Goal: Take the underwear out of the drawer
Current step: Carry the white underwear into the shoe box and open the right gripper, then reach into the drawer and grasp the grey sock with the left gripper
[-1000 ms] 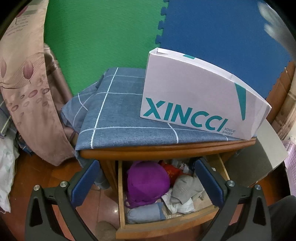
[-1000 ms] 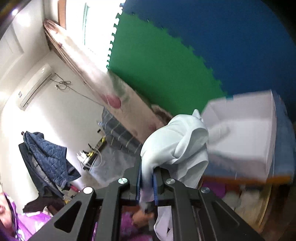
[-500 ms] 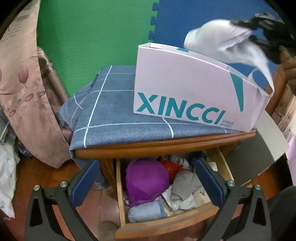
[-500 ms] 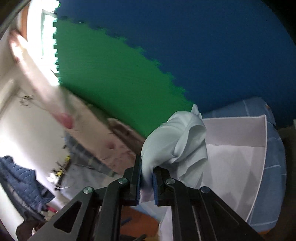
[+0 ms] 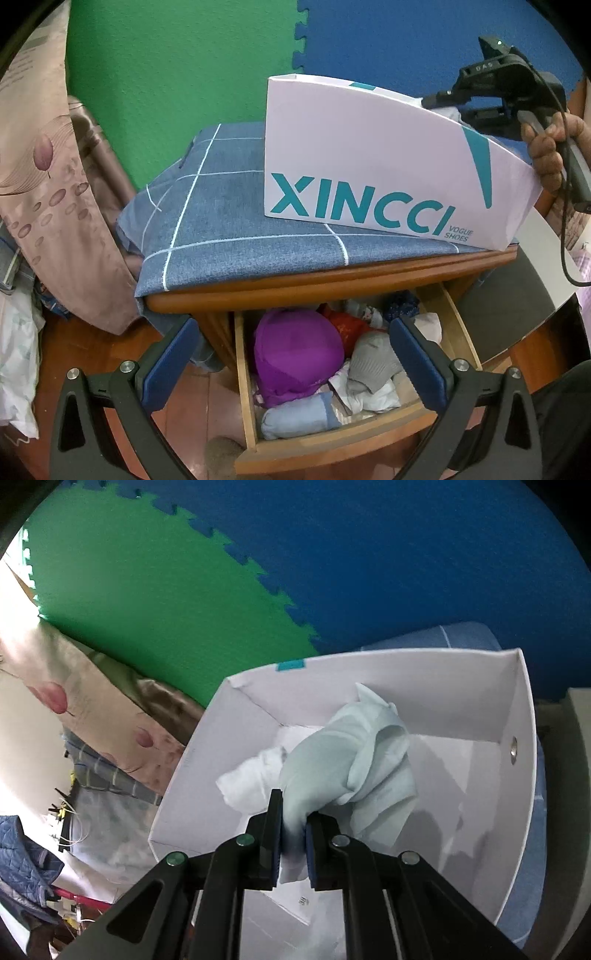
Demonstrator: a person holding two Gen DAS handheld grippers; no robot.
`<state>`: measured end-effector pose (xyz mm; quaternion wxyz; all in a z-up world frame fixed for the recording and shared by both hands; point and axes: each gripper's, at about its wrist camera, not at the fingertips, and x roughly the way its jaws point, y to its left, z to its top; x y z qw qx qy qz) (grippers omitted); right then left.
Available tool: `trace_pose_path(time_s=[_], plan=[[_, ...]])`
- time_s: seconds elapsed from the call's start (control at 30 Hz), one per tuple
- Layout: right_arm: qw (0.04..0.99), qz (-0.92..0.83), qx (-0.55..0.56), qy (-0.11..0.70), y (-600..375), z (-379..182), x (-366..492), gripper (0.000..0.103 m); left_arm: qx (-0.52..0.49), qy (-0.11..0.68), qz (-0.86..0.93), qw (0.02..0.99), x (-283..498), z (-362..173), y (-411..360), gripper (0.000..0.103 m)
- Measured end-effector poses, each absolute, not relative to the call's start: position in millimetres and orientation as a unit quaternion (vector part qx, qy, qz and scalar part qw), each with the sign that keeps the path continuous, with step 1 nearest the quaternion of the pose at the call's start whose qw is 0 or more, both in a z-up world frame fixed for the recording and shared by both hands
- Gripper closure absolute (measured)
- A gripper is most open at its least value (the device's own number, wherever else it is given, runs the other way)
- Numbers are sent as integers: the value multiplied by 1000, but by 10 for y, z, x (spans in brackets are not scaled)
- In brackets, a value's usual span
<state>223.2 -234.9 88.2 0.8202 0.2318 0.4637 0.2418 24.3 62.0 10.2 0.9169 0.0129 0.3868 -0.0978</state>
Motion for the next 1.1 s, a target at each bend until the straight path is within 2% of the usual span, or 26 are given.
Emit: trace_pose_path(time_s=[0.07,0.17,0.27,0.3,0.47,0.7,0.83,1.0,1.1], plan=[[824,225,224,469,-2358,897,2227,86,13,388,-97,917,245,101,620,0],[824,206,208,485,-2355,902,2216,69,13,388,-98,916,243,100,621,0],[842,201,195,461,-2410,984,2136,56,14,389,-97,916,246,89,624,0],[847,203,199,450,-2441,1017,2099,54,13,390,-97,916,247,78,627,0],[866,225,226,386,-2641,1200,1818,53,14,396,-93,914,250,45,623,0],[936,208,189,212,-2980,1319,572,53,19,407,-98,908,257,12,615,1],[947,165,165,219,-3163,925,43,53,21,422,-110,900,270,-29,579,0],[928,134,232,258,-3510,304,-257,53,46,460,-136,876,267,-179,396,1],[914,139,272,266,-3641,220,-288,52,68,487,-158,856,281,-324,177,1]])
